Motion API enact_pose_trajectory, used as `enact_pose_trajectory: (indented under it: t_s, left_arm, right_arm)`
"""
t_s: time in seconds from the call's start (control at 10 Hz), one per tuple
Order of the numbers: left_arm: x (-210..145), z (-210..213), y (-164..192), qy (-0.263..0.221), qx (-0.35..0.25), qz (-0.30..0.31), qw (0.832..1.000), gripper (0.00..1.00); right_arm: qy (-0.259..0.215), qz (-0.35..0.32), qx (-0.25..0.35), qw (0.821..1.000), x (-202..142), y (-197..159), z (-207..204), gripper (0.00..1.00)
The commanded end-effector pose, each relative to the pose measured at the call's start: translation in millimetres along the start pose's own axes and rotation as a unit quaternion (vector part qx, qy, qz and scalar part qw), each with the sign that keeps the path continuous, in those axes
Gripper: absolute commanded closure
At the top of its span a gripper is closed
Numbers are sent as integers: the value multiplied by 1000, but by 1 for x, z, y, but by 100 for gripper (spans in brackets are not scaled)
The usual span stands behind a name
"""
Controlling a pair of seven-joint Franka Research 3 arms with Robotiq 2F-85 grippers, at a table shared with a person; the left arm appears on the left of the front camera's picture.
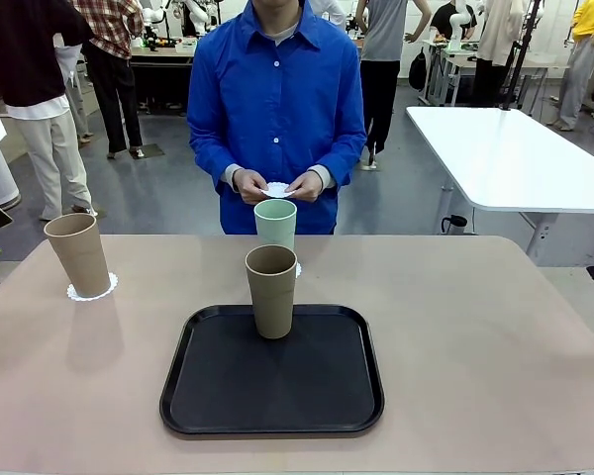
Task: Place coasters on the table and set cups on them.
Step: Take one Reusable plastic cup from the Flat Tray and place it on a coaster set by the human.
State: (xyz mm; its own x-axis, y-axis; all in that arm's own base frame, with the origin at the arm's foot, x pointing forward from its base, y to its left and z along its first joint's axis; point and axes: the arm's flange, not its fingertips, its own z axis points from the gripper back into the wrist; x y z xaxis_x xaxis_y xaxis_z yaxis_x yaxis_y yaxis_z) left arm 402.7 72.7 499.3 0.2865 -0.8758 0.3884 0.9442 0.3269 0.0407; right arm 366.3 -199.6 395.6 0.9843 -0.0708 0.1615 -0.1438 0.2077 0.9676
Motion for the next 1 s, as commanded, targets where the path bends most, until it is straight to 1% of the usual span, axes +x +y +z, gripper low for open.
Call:
enact_pose_trajectory:
  t_s: [0.0,0.1,0.2,0.3,0.4,0.5,0.6,0.7,0.8,0.9]
  left_arm:
    - [0,0,0,0,0,0,1000,0]
    - [7,16,-9,1,57,92,994,0]
    - [13,24,-26,11,79,172,982,0]
    - [14,29,-46,18,90,242,966,0]
    - [12,28,-61,31,71,280,957,0]
    - [11,26,-67,48,27,301,952,0]
    - [8,21,-73,65,2,319,945,0]
    - [5,20,-74,84,-1,335,939,0]
    - [4,18,-73,85,-21,342,936,0]
    - [3,18,-74,72,17,325,943,0]
  right_arm:
    - [-1,1,4,1000,-1,0,0,0]
    - [-1,1,4,1000,-1,0,0,0]
    - [-1,1,4,1000,-1,0,0,0]
    - [-1,1,4,1000,-1,0,0,0]
    - [-1,1,4,1000,-1,0,0,0]
    - [-1,1,4,1000,-1,0,0,0]
    - [-1,1,4,1000,-1,0,0,0]
    - [-1,1,4,1000,-1,0,0,0]
    - [-1,1,4,1000,-1,0,0,0]
    - [-1,1,4,1000,-1,0,0,0]
